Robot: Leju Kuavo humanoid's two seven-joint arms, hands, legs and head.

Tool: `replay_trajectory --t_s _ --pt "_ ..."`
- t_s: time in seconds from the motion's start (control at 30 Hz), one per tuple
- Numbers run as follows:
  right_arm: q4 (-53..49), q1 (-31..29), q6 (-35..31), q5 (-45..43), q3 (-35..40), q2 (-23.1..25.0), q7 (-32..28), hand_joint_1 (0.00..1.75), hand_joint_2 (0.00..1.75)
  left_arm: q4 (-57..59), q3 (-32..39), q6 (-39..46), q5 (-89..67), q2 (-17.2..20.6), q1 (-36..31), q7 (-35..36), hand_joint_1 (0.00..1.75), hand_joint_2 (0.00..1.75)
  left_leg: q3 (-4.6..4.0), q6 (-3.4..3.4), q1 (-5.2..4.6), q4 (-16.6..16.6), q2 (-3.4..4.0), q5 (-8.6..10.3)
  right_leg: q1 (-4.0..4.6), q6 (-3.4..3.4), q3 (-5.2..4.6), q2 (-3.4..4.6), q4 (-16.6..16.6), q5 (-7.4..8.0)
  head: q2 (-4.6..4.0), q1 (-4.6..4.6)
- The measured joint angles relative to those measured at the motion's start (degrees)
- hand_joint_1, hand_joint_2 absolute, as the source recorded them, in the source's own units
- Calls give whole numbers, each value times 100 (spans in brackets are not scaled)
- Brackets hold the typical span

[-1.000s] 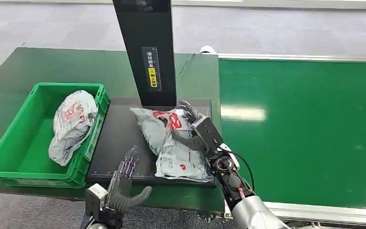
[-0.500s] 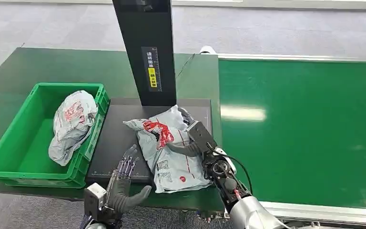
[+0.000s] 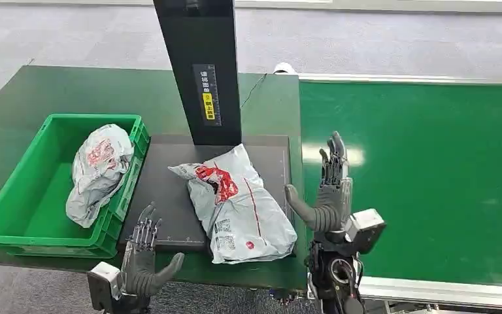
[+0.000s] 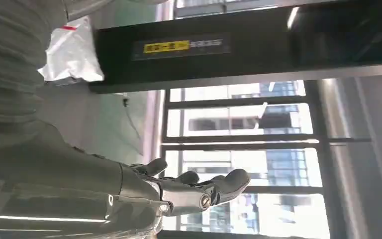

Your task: Moved the parcel from conveyor to table for the left to box.

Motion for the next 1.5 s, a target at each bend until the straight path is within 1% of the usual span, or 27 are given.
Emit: replay_trajectory --t_s 0.17,0.3,0.47,0.57,0.7,0.83,1.03,1.27,1.5 --pt "-642 282 -2 26 50 7 0 0 175 -87 52 0 4 -35 50 -2 0 175 11 1 0 0 -1 2 0 0 11 0 0 1 0 2" --pt "-872 368 -29 61 72 7 2 0 175 -114 65 0 -9 -50 64 -2 0 175 13 1 -1 0 -1 2 -1 0 12 0 0 2 0 0" --pt "-1053 509 -265 190 149 9 2 0 175 -164 48 127 -326 -94 58 64 0 175 13 1 -1 0 0 2 -1 0 10 0 0 2 0 0" --pt "-1029 555 -295 118 133 9 7 0 175 -166 -103 192 -641 -103 35 204 0 175 13 1 0 0 -2 2 -1 0 8 0 -1 1 0 -2" --pt "-974 682 -94 -15 -26 13 7 0 175 -153 -518 433 -1174 -85 -105 402 0 175 13 1 -2 1 -2 2 -2 0 10 0 -1 2 0 0" --pt "-926 756 96 89 -194 74 7 0 175 -28 -870 837 -1443 -35 -533 518 0 175 14 1 -2 1 -3 4 -2 0 12 -1 -1 4 0 0" --pt "-867 783 197 100 -273 140 7 0 175 307 -1097 872 -1364 66 -1280 564 0 175 18 0 0 1 -3 6 -1 -2 13 0 0 5 0 0" --pt "-830 783 297 -20 -332 142 7 0 175 1335 -1270 839 -1277 155 -2216 623 0 175 18 2 -2 2 0 7 -2 0 16 0 0 6 0 0" --pt "-814 784 365 -81 -389 142 7 0 175 2218 -1362 905 -1379 229 -2736 704 0 175 17 1 -2 2 0 6 -2 0 14 0 0 7 0 -2"
